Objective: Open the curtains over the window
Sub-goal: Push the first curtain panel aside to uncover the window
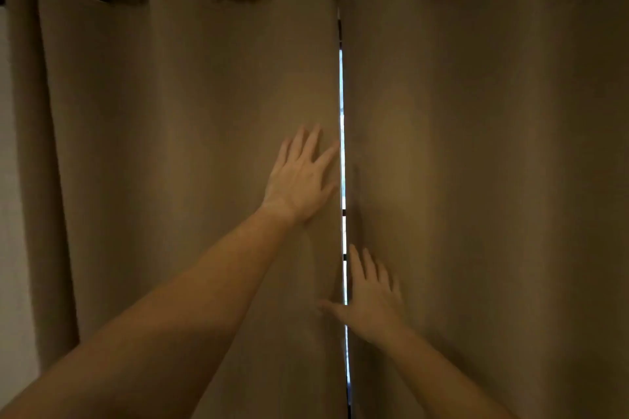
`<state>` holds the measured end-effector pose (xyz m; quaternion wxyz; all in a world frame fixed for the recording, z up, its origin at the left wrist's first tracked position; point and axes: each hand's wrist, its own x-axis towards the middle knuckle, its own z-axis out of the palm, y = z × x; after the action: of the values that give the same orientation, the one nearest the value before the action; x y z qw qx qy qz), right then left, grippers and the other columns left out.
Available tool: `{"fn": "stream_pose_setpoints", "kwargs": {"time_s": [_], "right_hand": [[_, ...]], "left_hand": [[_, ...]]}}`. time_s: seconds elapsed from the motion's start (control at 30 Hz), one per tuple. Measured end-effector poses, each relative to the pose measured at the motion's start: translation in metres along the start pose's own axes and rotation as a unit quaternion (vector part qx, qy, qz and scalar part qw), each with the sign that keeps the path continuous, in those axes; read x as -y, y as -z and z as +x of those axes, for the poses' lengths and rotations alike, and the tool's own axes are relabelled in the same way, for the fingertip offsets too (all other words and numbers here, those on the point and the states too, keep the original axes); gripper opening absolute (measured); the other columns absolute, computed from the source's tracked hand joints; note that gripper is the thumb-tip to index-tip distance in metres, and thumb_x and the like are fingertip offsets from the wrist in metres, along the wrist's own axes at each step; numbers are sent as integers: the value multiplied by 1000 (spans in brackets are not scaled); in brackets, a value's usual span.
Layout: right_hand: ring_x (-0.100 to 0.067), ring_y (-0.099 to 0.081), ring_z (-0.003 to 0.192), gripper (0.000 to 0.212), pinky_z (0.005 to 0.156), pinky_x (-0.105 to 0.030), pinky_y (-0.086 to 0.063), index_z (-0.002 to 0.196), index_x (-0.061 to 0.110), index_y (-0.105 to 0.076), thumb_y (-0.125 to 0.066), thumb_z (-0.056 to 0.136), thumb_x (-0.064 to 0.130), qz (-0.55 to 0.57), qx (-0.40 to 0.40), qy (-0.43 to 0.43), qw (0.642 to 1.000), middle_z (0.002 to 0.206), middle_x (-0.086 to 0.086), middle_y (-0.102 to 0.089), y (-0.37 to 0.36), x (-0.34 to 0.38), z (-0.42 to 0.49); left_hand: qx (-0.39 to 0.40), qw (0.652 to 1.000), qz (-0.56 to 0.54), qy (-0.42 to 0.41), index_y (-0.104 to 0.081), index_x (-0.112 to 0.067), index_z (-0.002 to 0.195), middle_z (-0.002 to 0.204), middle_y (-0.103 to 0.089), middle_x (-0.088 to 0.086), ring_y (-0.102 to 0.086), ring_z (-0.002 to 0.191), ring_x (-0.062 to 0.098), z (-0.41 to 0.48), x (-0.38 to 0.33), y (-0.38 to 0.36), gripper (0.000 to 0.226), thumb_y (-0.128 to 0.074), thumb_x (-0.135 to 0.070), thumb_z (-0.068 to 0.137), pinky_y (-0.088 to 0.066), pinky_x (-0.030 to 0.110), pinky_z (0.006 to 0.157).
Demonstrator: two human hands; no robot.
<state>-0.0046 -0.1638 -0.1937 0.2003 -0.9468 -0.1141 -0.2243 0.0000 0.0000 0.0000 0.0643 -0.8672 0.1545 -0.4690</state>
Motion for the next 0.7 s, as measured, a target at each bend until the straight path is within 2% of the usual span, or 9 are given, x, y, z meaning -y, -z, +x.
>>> {"fn": "stream_pose_setpoints", "kwargs": {"time_s": [0.13,0.4,0.53,0.7], "right_hand": [[-25,-9,162,135,129,-53,-13,169,27,14,-48,74,101,-6,-25,-19,1000,180,-2,1,-21,8,24],[-27,-12,161,145,129,-51,-16,169,22,13,-45,67,106,-10,-50,-46,998,180,-4,-3,-60,15,57],[-30,-11,161,143,129,-53,-16,169,23,16,-50,70,103,10,-34,-42,999,179,-6,-3,-76,16,66],[-28,-6,163,132,130,-54,-16,168,23,20,-52,82,93,3,-19,1,1000,180,-4,5,-88,22,78]], "left_hand": [[-34,998,26,-37,-26,-33,173,184,-8,12,-3,171,37,27,7,-15,74,-51,-59,108,-6,55,137],[-71,993,76,-56,-27,-33,173,184,-3,12,-1,171,36,61,18,-50,81,-51,-68,104,-4,61,136],[-92,991,94,-37,-28,-33,172,184,-2,11,-2,171,37,66,23,-66,88,-60,-70,98,-7,65,135],[-117,985,117,-37,-30,-32,171,184,-7,13,-8,171,39,68,35,-79,91,-72,-61,94,-11,64,135]]}}
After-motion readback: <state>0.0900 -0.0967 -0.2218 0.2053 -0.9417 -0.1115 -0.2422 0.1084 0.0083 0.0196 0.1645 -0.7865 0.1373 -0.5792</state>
